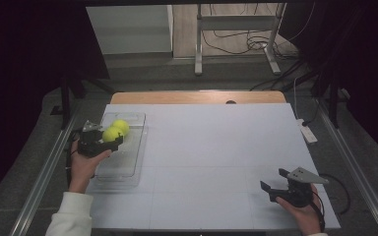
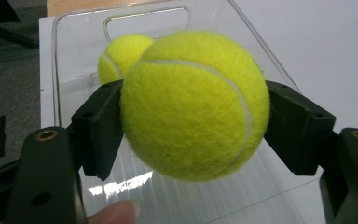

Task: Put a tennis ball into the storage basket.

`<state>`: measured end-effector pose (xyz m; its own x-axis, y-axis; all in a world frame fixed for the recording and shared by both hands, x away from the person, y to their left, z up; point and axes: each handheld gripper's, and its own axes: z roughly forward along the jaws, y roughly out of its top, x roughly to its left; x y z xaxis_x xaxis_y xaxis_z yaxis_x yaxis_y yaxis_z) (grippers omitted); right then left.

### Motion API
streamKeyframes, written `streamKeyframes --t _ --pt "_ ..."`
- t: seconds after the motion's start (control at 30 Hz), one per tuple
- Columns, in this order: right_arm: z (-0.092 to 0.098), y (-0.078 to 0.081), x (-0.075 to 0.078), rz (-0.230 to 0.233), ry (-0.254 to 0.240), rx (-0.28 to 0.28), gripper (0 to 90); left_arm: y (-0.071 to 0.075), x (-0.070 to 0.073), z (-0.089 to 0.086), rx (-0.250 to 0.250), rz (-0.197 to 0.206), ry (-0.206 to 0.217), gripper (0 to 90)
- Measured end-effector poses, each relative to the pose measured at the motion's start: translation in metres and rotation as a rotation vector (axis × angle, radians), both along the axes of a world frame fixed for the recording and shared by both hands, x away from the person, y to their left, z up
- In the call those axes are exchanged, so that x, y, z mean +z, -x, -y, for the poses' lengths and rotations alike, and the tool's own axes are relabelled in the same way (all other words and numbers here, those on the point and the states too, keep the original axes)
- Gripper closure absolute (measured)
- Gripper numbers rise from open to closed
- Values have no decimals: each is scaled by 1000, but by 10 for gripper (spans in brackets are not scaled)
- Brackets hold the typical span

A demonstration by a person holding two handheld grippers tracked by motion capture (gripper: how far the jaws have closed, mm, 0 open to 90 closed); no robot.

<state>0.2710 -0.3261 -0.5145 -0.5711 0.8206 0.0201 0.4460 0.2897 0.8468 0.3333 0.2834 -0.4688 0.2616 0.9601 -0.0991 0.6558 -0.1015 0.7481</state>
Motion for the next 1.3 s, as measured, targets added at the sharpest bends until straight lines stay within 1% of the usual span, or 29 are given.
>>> streamKeyframes --t 0.2,0.27,0.3,0.37,0.47,0.53,0.63,0.7,0.73,0.77,0.8,0.9,1.03,1.1,1.17,1.2,1.23,1.27,1.3 --pt "0 0 0 -1 1 1 128 -2 -1 -3 7 -25 -2 271" --pt "0 0 0 -1 1 1 128 -2 -1 -3 7 -27 -5 271" --pt "0 0 0 -1 0 1 128 -3 -1 -3 5 -41 -13 270" --pt "0 0 0 -1 0 2 128 -3 -1 -2 8 -47 -17 270" --pt "-1 0 0 -1 -2 4 128 -4 2 0 9 -59 -42 270" --pt "-1 0 0 -1 -1 4 128 -4 2 0 7 -62 -43 270" --pt "-1 0 0 -1 -1 3 128 -6 1 0 2 -91 -53 270" --pt "-1 0 0 -1 0 4 128 -8 0 -1 5 -105 -59 270" --pt "-1 0 0 -1 0 4 128 -8 0 -1 5 -105 -59 269" --pt "-1 0 0 -1 -1 4 128 -9 -1 -1 7 -117 -62 269" --pt "-1 0 0 -1 -1 4 128 -9 -1 -1 7 -117 -62 269" --pt "0 0 -1 -2 0 4 128 -11 -2 -1 8 -141 -71 269" --pt "0 0 -1 -2 0 4 128 -17 -2 -1 1 -181 -82 268" --pt "0 -1 -1 -2 -1 3 128 -19 -4 -1 3 -194 -89 268" --pt "0 0 -1 -2 0 2 128 -21 -6 0 4 -219 -92 268" --pt "0 -1 -1 -2 0 3 127 -22 -8 -1 7 -231 -102 268" --pt "0 0 -1 -2 0 2 128 -22 -8 -1 7 -231 -102 268" --pt "0 0 -1 -2 0 2 128 -23 -9 -1 10 -243 -104 268" --pt "0 0 -1 -1 0 2 128 -24 -9 -2 11 -243 -103 267"
